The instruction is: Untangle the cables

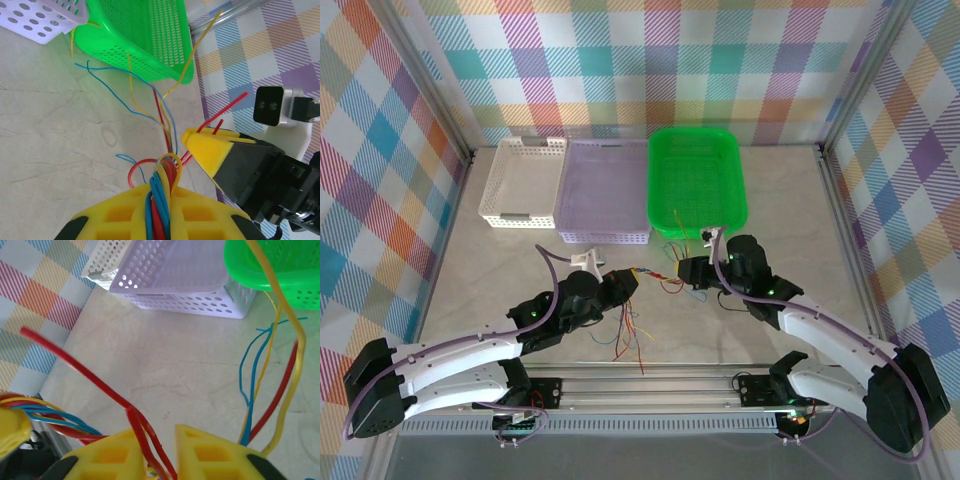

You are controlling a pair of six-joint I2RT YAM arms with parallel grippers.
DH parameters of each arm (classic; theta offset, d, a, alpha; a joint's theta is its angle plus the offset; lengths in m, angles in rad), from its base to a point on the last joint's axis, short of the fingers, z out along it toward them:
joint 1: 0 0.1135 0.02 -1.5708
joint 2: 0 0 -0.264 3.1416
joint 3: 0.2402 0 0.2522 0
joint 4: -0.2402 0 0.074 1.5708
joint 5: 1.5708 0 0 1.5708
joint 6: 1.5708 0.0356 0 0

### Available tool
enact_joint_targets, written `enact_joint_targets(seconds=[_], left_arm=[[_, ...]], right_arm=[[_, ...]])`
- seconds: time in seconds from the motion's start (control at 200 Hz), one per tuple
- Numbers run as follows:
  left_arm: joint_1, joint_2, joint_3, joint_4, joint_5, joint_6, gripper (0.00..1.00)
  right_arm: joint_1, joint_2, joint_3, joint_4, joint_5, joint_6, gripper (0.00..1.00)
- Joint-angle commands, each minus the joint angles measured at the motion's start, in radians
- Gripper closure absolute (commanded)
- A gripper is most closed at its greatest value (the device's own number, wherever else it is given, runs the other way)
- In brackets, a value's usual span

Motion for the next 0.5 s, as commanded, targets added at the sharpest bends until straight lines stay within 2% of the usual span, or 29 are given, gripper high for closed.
enact_joint_targets(seconds=[0.0,0.07,0.31,0.495], left_arm=[[0.01,-0.021,0.005,0.051,0.001,-0.012,1.0],[0.01,-0.032,-0.005,0.045,-0.004,-0.011,1.0],[0.01,-0.093,-0.053,-0.062,-0.037,-0.004,1.0],[0.014,-0.109,-0.089,-0.112,-0.029,0.0,1.0]], right_arm=[[0.006,-0.021,0.021,0.052,0.006,-0.005,0.87],[0.006,-0.054,0.025,0.012,0.033,-0.016,1.0],[0.003,-0.228,0.067,-0.236,0.267,-0.053,1.0],[-0.003,-0.303,0.103,-0.324,0.327,-0.037,1.0]])
